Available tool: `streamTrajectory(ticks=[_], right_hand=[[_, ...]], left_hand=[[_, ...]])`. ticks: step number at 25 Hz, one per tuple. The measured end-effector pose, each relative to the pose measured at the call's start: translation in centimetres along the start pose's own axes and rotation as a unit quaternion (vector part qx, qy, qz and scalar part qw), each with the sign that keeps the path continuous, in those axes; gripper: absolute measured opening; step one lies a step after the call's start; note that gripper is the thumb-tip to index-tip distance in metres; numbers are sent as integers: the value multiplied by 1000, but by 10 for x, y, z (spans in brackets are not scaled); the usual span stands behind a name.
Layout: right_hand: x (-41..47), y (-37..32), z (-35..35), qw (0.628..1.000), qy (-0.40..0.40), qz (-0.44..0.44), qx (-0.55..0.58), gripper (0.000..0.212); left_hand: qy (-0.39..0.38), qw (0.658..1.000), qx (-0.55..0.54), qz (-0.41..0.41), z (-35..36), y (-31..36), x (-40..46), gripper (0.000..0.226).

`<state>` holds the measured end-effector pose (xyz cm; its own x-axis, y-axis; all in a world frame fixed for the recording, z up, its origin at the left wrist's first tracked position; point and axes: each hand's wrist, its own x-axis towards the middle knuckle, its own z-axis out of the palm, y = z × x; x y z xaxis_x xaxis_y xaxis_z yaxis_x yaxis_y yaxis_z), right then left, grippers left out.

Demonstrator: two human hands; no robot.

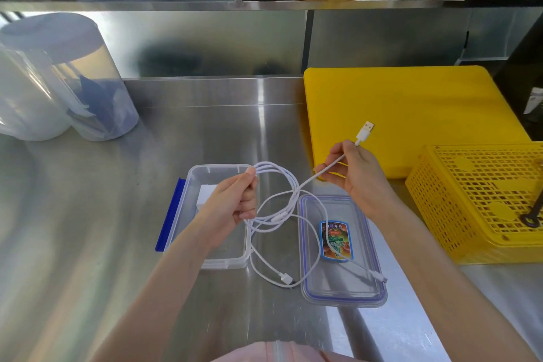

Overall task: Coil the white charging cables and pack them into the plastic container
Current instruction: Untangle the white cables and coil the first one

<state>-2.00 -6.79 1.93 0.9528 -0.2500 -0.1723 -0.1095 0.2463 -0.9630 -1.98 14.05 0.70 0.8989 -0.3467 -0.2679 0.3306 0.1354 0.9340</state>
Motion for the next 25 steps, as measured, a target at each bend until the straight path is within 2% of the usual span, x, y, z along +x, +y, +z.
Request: streamTrajectory(ticks=[7, 10, 12, 16, 20, 23, 25], right_hand=[[-2, 4, 0, 1000, -21, -15, -7, 30], [-1, -1, -4, 998, -27, 3, 59, 28], [-1, -2, -5, 998, -33, 2, 54, 28], [-4, 4, -2, 991, -45, -30, -126, 20], [-6, 8, 0, 972, -70, -1, -225, 18], [-12, 16, 5, 913, -152, -23, -378, 14], [-16, 24, 9, 868, -198, -44, -453, 30]], left_hand=[[-23, 999, 37, -31, -1, -1, -1, 33], [-12, 999, 7, -32, -8, -2, -2, 32], [-3, 999, -2, -33, -13, -1, -2, 30], [-16, 998, 58, -10, -14, -3, 0, 23], [-36, 993, 106, 19, -11, -4, -1, 18], [-39, 983, 175, 38, -6, -1, -3, 18], [-37, 976, 209, 46, -1, 2, -3, 18]])
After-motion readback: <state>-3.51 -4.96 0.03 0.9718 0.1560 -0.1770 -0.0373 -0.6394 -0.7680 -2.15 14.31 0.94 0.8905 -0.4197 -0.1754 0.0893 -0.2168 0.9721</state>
